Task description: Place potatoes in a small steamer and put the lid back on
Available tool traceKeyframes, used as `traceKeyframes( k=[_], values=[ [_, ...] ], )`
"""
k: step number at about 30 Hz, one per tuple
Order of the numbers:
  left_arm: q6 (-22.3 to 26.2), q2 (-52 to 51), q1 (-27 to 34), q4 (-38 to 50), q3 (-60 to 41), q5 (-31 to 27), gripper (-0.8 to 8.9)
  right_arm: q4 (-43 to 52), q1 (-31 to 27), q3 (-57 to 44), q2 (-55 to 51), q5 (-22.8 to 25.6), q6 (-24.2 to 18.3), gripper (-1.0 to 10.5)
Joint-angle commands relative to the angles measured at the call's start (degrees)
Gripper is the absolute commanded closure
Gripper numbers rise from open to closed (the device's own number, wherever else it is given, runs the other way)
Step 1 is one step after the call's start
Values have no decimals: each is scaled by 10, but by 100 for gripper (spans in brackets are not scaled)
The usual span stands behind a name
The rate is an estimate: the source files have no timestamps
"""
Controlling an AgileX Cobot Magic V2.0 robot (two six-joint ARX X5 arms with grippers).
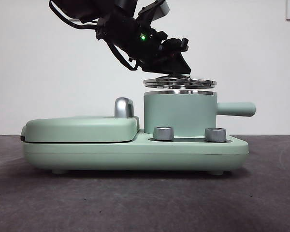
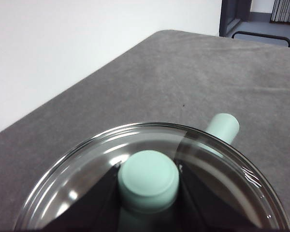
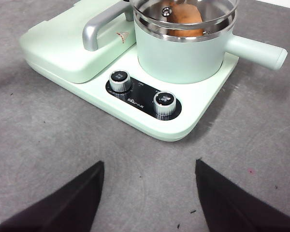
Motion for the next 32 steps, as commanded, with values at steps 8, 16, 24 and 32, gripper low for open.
traceKeyframes(
  k=[8,16,24,32],
  values=[
    [5,17,-5,21,20,0,799,5,3,2,0,4,7,655],
    [5,20,-2,21,20,0,799,5,3,2,0,4,7,655],
    [5,26,0,22,20,0,799,5,3,2,0,4,7,655],
    [5,40,0,23,20,3,799,5,3,2,0,4,7,655]
  ],
)
